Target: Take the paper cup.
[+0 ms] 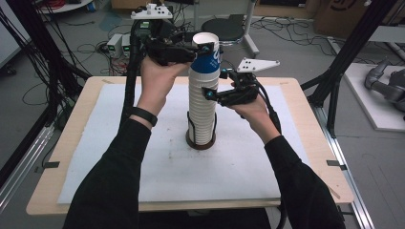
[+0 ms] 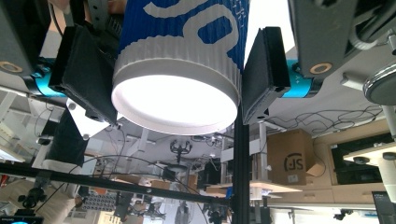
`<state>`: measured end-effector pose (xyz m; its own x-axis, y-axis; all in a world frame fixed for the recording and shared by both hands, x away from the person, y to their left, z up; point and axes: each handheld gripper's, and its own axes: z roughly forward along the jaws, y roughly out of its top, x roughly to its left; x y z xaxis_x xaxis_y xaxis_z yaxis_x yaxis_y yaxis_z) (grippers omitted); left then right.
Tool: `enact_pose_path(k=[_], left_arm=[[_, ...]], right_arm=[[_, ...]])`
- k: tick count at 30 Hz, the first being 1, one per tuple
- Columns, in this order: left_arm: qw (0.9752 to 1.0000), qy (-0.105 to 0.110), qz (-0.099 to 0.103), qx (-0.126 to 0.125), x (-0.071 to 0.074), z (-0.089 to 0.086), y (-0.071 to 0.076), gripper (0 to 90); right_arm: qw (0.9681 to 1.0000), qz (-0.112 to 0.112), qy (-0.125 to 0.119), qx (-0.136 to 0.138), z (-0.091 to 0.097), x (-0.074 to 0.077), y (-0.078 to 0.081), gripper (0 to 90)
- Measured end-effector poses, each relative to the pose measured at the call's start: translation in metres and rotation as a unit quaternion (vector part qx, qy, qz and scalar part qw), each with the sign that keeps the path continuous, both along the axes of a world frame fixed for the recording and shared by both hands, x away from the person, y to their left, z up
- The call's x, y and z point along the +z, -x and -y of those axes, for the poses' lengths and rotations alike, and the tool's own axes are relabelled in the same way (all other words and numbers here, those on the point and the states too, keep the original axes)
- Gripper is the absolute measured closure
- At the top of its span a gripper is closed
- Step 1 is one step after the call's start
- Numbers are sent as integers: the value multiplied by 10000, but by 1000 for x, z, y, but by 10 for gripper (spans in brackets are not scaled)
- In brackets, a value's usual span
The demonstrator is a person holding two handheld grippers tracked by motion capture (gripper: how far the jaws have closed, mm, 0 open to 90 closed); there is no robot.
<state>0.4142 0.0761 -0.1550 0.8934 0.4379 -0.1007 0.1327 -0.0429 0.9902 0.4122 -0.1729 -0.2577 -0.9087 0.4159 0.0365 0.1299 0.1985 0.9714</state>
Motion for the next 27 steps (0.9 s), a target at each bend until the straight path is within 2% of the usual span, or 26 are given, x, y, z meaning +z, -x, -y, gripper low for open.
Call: enact_pose_path(k=[5,16,24,27], left_arm=[[10000,13,11,7,3,1,0,298],[9997,2,205,126,23,4,4,300],[9992,132,325,169,38,1,6,301],[9989,242,363,161,44,-1,8,301]], right_arm=[[10000,8,10,-5,0,0,0,148],[10000,21,22,-14,0,0,1,148],[10000,23,32,-29,0,0,1,148],[10000,24,33,-33,0,0,1,148]])
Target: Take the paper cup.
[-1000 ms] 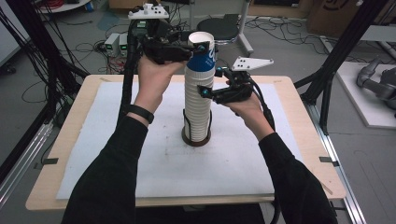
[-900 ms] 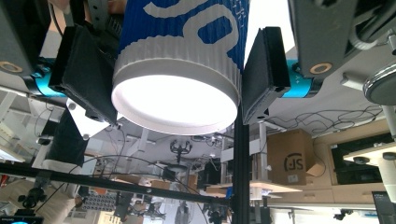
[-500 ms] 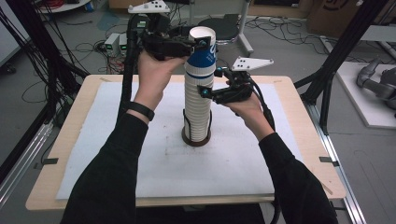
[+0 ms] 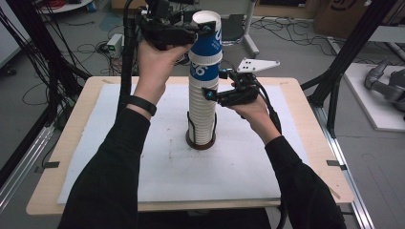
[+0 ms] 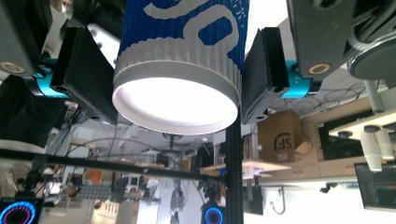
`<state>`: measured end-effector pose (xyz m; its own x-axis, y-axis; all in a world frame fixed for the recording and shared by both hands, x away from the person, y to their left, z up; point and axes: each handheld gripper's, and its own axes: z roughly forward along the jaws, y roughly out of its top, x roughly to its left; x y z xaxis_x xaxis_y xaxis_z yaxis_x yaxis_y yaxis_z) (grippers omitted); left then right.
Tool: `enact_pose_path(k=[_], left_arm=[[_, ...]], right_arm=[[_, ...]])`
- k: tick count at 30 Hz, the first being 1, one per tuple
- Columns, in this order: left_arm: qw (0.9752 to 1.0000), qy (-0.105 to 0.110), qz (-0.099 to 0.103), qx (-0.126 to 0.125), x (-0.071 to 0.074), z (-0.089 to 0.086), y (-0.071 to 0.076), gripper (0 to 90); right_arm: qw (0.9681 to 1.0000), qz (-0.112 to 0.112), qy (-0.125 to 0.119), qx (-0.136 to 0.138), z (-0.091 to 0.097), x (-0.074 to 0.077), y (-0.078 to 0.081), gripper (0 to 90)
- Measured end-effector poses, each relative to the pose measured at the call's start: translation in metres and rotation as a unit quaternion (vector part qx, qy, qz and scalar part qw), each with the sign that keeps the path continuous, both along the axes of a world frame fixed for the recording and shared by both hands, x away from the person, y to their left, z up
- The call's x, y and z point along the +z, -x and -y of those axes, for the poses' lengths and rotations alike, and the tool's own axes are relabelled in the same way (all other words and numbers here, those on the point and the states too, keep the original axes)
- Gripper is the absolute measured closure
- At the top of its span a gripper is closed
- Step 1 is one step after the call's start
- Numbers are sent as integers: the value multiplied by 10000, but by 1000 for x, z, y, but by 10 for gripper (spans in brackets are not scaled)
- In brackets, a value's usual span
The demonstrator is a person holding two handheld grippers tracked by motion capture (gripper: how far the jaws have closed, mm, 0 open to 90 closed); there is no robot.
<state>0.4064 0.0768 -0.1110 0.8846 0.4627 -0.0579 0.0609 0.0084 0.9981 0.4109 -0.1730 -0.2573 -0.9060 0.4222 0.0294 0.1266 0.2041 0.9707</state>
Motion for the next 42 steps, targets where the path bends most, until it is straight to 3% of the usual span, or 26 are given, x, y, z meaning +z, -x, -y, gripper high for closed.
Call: enact_pose_path(k=[9,17,26,34,42], left_arm=[[9998,122,181,50,17,-8,6,301],[9987,415,282,51,24,-19,12,301],[9989,333,311,64,28,-35,24,301],[9991,146,396,69,28,-48,46,301],[9991,22,381,-172,14,-52,70,301]], right_arm=[[10000,-4,5,7,0,0,0,148],[10000,1,5,-2,0,0,0,148],[10000,-2,5,-5,0,0,0,148],[10000,0,17,-2,0,0,1,149],[10000,-8,15,-7,0,0,1,150]])
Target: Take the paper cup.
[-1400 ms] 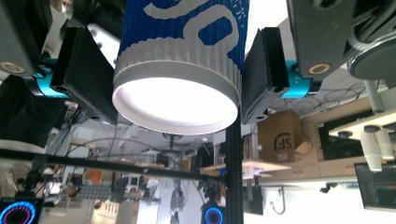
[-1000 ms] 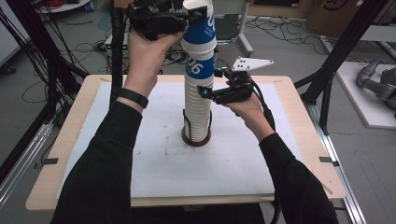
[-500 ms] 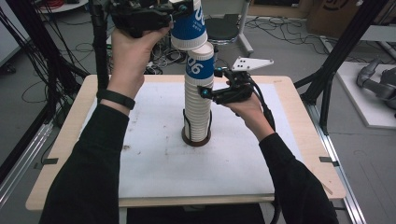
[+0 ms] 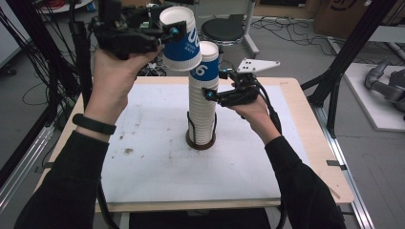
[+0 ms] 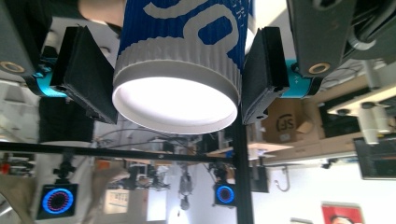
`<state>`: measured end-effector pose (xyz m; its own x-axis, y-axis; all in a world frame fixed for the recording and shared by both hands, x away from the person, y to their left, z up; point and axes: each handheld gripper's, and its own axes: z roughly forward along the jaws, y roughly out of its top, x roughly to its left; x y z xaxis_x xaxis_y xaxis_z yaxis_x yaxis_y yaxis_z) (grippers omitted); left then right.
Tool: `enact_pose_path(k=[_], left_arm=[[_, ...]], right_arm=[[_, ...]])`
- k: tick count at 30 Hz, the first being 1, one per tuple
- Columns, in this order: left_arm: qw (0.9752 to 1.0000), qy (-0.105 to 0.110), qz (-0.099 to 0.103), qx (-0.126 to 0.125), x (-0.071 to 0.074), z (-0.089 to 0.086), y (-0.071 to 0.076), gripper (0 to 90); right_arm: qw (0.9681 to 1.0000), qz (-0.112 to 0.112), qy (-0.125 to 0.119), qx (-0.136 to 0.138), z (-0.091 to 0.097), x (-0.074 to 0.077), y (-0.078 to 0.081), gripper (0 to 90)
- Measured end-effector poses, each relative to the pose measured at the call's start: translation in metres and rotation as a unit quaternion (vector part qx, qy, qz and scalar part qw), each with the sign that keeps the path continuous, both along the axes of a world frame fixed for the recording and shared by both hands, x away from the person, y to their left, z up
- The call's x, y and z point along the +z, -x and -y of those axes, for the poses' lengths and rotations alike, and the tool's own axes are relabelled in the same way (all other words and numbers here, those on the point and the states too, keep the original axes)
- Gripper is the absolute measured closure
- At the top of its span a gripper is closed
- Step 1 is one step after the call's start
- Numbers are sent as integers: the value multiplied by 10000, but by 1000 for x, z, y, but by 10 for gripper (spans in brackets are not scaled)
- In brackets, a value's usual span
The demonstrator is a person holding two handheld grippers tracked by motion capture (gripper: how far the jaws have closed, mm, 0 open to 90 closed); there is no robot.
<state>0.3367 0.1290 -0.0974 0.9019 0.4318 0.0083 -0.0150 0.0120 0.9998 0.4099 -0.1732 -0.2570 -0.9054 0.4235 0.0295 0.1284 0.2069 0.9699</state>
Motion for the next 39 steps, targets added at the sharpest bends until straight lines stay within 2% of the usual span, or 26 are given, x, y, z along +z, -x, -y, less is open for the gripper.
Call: enact_pose_path(k=[7,16,19,27,32,39], left_arm=[[9999,-92,-41,-110,-21,1,18,301],[9992,-212,-272,-224,-63,3,33,301],[9990,-290,-280,-204,-77,3,36,301],[9978,-165,-567,-311,-117,0,39,300],[9966,-202,-710,-365,-140,1,43,300],[9963,-257,-695,-431,-166,6,47,300]], right_arm=[[10000,-16,8,2,0,0,0,152],[10000,15,19,-9,1,0,1,155],[10000,20,21,-12,1,0,1,155],[10000,50,26,-32,1,0,1,156],[10000,50,36,-29,1,0,1,156],[10000,52,43,-38,1,1,2,158]])
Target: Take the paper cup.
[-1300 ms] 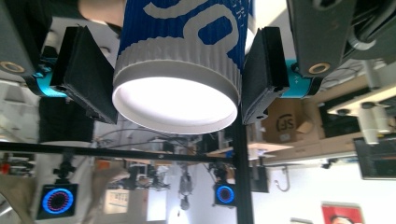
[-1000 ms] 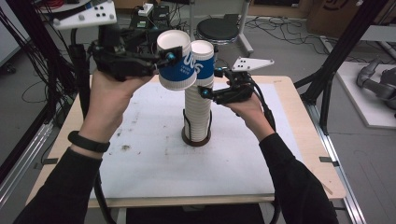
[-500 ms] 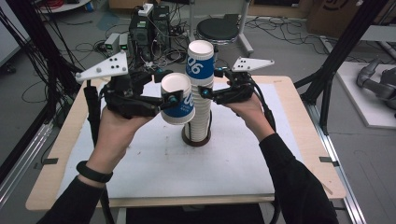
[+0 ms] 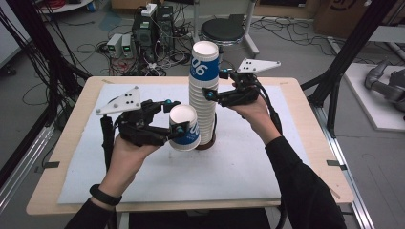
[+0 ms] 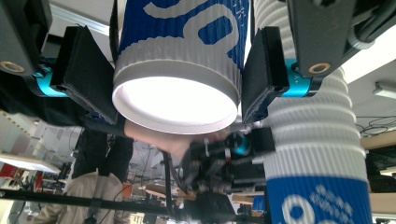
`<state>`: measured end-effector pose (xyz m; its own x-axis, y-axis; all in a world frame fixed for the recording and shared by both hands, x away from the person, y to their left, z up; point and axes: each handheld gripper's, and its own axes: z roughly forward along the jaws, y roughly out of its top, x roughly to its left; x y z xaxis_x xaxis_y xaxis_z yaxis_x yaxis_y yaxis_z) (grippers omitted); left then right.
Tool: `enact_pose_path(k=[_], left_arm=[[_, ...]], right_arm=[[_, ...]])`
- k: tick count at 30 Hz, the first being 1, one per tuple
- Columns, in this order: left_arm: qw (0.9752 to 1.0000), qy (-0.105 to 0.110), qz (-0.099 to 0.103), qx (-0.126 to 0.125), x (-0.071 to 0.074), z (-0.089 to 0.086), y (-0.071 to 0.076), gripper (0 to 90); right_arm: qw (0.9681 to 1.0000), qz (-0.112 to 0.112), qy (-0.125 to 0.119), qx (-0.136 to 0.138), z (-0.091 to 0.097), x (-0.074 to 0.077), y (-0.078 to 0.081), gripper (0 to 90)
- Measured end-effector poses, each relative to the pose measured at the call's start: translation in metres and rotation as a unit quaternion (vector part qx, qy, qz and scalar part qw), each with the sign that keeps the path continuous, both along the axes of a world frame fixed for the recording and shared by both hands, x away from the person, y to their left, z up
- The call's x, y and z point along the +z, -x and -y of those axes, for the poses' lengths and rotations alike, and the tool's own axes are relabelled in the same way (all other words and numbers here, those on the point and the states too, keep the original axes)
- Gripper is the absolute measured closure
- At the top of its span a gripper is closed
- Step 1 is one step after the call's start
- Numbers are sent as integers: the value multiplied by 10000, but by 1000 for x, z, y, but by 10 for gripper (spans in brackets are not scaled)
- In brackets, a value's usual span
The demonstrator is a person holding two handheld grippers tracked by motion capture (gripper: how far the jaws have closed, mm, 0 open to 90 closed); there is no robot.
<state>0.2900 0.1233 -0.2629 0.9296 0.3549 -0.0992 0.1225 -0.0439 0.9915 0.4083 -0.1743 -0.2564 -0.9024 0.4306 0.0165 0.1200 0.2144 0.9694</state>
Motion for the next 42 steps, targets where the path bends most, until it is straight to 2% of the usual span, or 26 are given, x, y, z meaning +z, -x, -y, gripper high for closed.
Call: enact_pose_path(k=[7,15,20,26,36,42], left_arm=[[10000,34,-24,-61,-25,2,2,300],[9999,-93,-82,-96,-49,6,6,300],[9997,-202,-45,-89,-60,8,9,300],[9997,-205,-92,-98,-68,9,8,300],[9996,-232,-87,-145,-71,10,6,300],[9996,-187,-167,-165,-75,10,2,300]], right_arm=[[10000,13,3,-5,0,0,0,159],[10000,29,4,-8,0,0,0,159],[10000,33,2,-20,0,0,0,158],[10000,-1,-17,-34,-1,0,1,158],[9999,-66,-61,-68,1,2,4,157],[9999,-10,-61,-103,10,4,9,157]])
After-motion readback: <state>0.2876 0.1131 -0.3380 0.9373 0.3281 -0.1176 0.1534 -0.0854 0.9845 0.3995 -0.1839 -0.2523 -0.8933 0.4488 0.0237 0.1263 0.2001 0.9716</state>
